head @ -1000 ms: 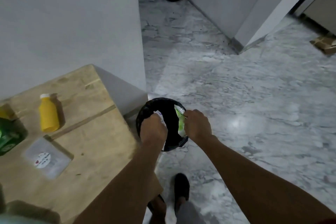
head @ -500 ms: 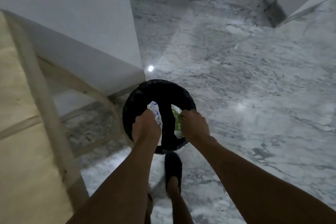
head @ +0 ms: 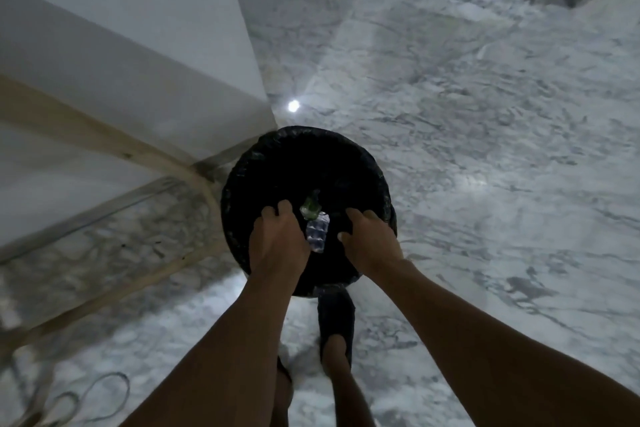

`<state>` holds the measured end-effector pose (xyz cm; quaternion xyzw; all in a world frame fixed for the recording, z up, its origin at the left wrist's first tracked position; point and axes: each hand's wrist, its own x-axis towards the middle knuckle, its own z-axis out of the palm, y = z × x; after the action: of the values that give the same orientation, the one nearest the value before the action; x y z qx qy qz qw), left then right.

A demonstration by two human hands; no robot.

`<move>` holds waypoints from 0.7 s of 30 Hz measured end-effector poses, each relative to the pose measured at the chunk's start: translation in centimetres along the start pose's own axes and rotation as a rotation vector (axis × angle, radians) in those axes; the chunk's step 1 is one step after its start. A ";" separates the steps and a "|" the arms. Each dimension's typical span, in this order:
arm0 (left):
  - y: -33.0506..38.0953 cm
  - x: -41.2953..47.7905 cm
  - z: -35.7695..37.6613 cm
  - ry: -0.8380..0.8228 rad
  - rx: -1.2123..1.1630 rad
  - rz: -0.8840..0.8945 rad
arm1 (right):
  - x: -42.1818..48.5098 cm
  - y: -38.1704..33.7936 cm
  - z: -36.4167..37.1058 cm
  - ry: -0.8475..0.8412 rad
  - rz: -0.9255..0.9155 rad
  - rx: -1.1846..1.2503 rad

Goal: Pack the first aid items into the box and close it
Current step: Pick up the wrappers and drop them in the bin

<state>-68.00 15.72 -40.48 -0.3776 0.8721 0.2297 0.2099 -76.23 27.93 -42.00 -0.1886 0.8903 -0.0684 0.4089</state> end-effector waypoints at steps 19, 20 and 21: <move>4.1 -20.6 -30.4 0.548 0.223 0.235 | -25.0 -13.9 -22.9 0.486 -0.383 -0.069; 3.3 -22.2 -31.9 0.603 0.228 0.224 | -26.7 -15.2 -23.6 0.519 -0.419 -0.084; 2.4 -23.9 -33.2 0.661 0.228 0.211 | -28.6 -16.5 -24.0 0.550 -0.454 -0.101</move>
<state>-61.22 11.99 -0.23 -0.3137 0.9470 0.0170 -0.0675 -72.71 23.16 -1.65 -0.3762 0.9046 -0.1615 0.1186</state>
